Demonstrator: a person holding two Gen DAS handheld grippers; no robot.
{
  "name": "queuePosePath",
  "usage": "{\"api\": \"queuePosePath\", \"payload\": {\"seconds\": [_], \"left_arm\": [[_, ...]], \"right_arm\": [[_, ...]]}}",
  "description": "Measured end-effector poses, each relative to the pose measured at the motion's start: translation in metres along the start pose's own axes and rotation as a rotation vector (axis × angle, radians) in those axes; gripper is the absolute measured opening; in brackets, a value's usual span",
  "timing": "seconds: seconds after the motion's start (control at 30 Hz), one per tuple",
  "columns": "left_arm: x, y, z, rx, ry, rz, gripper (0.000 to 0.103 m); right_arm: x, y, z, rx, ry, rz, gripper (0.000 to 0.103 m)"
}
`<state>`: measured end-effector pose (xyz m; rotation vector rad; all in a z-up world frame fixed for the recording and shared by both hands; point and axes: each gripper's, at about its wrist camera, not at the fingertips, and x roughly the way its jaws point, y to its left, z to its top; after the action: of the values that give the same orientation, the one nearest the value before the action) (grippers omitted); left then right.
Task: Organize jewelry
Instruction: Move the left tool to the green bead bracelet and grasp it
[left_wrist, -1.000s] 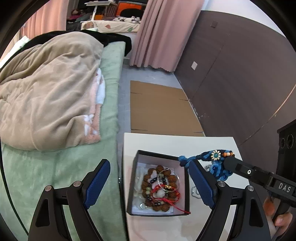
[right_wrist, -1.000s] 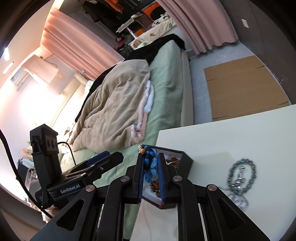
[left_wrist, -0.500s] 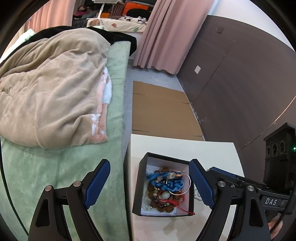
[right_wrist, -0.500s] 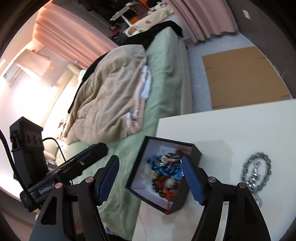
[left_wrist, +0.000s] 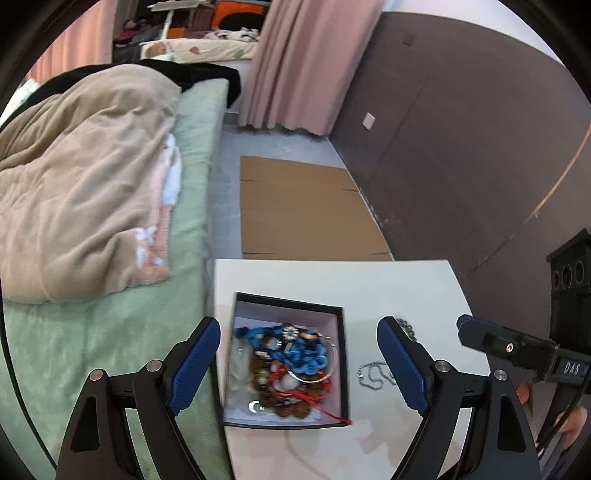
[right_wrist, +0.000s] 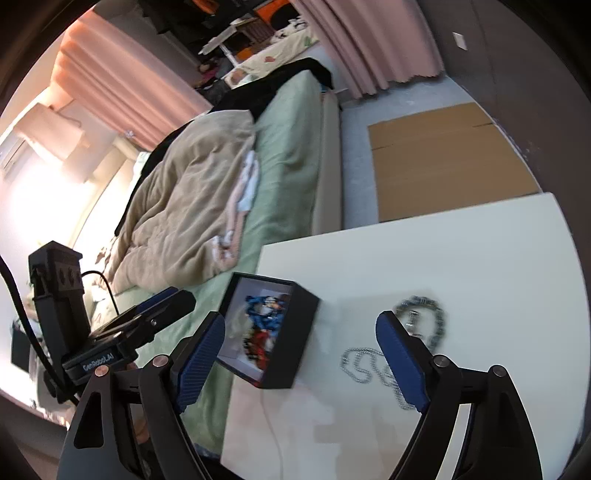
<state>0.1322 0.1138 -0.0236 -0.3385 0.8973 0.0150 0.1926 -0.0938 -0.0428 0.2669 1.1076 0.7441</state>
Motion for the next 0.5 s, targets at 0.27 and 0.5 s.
{"api": "queuePosePath", "payload": {"seconds": [0.27,0.5], "left_arm": [[0.022,-0.038,-0.002,0.060,0.041,-0.025,0.087],[0.043,-0.075,-0.002,0.115,0.071,-0.031,0.087]], "right_arm": [[-0.019,-0.030,-0.003,0.025,-0.005,-0.048,0.085],[-0.029,-0.067,-0.007,0.098,0.013,-0.097,0.085]]}}
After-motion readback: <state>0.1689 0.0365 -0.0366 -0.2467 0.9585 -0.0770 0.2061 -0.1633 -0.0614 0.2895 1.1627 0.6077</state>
